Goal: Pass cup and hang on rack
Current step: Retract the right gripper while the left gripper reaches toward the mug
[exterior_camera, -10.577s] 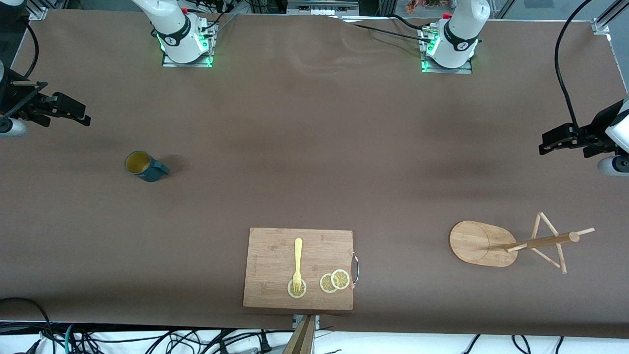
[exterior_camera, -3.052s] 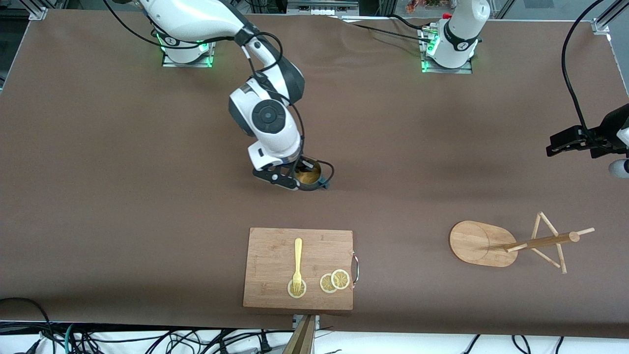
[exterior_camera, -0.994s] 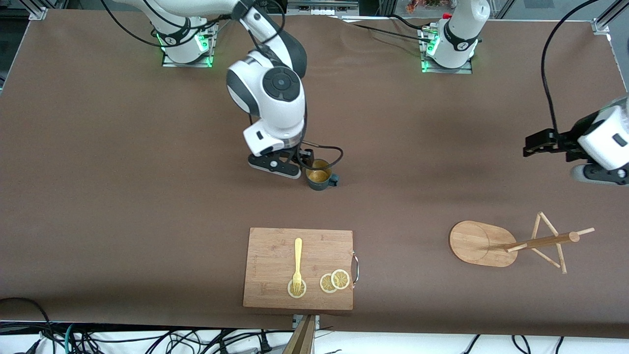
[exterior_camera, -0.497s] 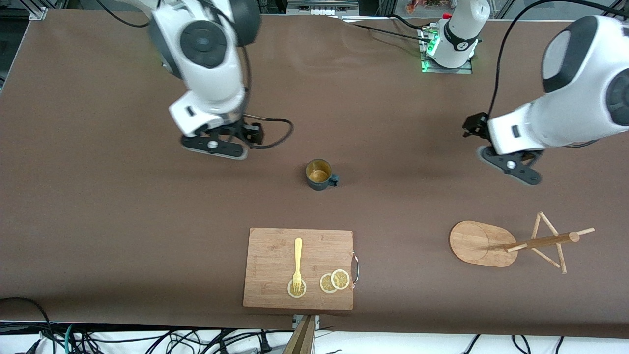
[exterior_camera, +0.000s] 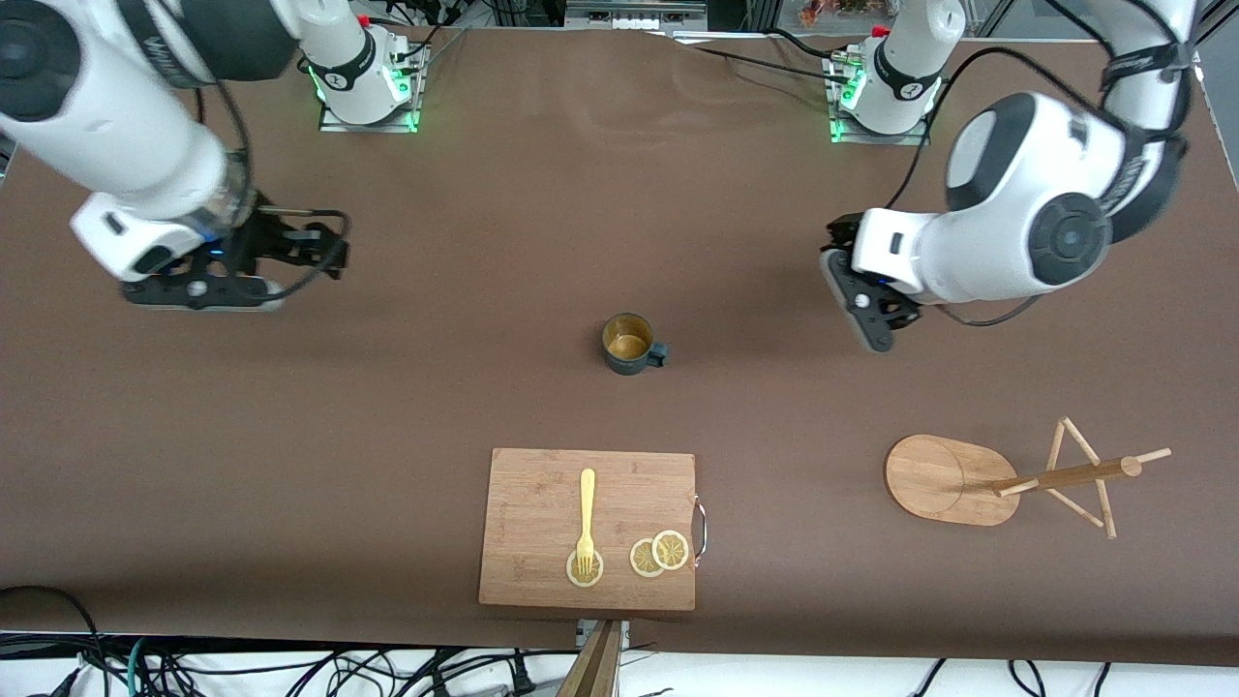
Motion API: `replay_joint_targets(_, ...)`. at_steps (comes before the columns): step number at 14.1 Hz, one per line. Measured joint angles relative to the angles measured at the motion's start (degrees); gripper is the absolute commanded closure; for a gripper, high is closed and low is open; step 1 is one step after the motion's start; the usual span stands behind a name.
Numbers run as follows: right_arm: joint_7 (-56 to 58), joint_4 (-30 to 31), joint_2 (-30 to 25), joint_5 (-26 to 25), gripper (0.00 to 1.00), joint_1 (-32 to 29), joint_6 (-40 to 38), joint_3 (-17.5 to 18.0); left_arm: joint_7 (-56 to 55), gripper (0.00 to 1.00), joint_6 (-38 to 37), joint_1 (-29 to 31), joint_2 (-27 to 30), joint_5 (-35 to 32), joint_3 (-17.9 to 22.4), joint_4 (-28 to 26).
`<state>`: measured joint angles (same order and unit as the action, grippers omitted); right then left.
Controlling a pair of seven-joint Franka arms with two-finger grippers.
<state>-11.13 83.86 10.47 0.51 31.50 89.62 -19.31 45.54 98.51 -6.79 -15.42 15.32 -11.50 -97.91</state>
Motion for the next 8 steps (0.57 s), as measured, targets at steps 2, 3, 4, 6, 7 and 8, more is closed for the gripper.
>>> replay_joint_targets(2, 7.11, 0.8, -1.51, 0.03, 0.0, -0.08, 0.01, -4.51, 8.86, 0.0, 7.81, -0.03, -0.78, 5.62, -0.72, -4.94)
replay_joint_targets(3, 10.13, 1.14, -2.13, 0.03, 0.0, -0.1, 0.05, -6.54, 13.91, 0.0, 12.1, 0.02, -1.49, 8.02, -0.68, -7.28)
replay_joint_targets(4, 12.83, 1.63, -2.63, 0.05, 0.0, -0.12, 0.29, -8.32, 18.73, 0.0, 16.27, 0.11, -2.31, 10.36, -0.63, -9.47)
replay_joint_targets(6, 18.62, 3.63, -3.3, 0.13, 0.0, -0.14, 3.23, -11.34, 28.18, 0.0, 23.18, 0.23, -4.26, 16.4, -0.6, -12.86)
replay_joint_targets(7, 20.73, 4.88, -3.5, 0.2, 0.0, -0.15, 5.26, -12.26, 33.18, 0.0, 25.73, 0.23, -5.33, 20.04, -0.65, -13.85)
replay_joint_targets(8, 21.86, 5.77, -3.57, 0.25, 0.0, -0.15, 6.57, -12.71, 38.17, 0.0, 27.74, 0.21, -6.41, 23.8, -0.79, -14.45)
